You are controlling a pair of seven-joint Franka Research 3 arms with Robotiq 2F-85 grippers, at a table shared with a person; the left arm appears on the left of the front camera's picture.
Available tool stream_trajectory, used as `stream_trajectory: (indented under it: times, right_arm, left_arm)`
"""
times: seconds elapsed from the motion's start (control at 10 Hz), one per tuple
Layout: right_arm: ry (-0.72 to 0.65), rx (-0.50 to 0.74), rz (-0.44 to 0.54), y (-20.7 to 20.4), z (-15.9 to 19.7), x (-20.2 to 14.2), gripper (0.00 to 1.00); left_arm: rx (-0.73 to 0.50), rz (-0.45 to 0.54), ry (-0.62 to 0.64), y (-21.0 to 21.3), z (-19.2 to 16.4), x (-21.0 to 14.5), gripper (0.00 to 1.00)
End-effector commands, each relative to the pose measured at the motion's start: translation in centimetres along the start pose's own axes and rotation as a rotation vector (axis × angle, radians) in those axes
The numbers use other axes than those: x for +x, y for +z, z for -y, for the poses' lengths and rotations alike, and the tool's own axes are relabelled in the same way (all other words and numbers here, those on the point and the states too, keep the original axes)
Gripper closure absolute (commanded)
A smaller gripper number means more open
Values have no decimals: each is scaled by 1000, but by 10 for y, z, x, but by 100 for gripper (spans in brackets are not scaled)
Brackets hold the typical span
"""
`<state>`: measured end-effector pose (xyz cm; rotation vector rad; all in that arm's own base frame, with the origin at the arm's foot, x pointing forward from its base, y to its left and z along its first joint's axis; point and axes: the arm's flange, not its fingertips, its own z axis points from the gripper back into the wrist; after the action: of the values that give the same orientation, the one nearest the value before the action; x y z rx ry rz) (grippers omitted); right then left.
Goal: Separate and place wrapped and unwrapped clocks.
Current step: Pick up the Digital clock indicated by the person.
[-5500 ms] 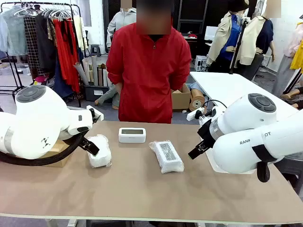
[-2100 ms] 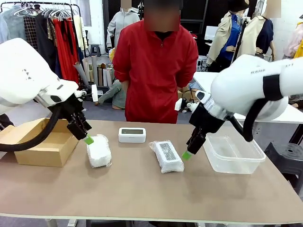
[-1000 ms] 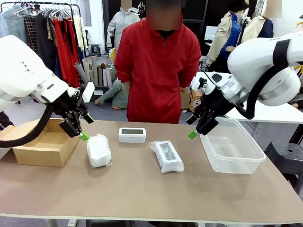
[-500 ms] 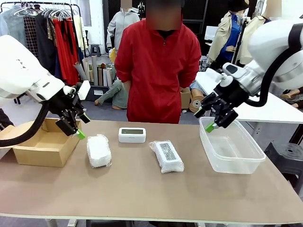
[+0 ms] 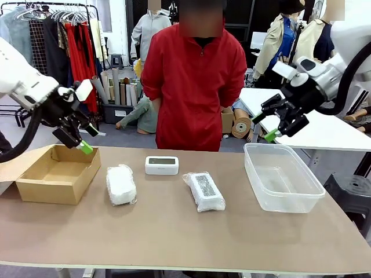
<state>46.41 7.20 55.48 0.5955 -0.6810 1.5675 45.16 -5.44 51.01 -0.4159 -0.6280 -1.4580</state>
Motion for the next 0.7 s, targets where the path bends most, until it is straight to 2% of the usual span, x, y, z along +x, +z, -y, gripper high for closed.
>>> stream_trajectory:
  times: [0.0, 0.3, 0.6]
  right_arm:
    - [16, -19, 95, 15, 14, -3, 0]
    - [-11, -69, 157, 36, 27, -14, 0]
    - [-35, -102, 190, 53, 34, -32, 0]
  left_arm:
    - [-11, 82, -74, 12, -16, -15, 0]
    - [26, 164, -24, 31, -34, -19, 0]
    - [22, 153, -23, 42, -44, -8, 0]
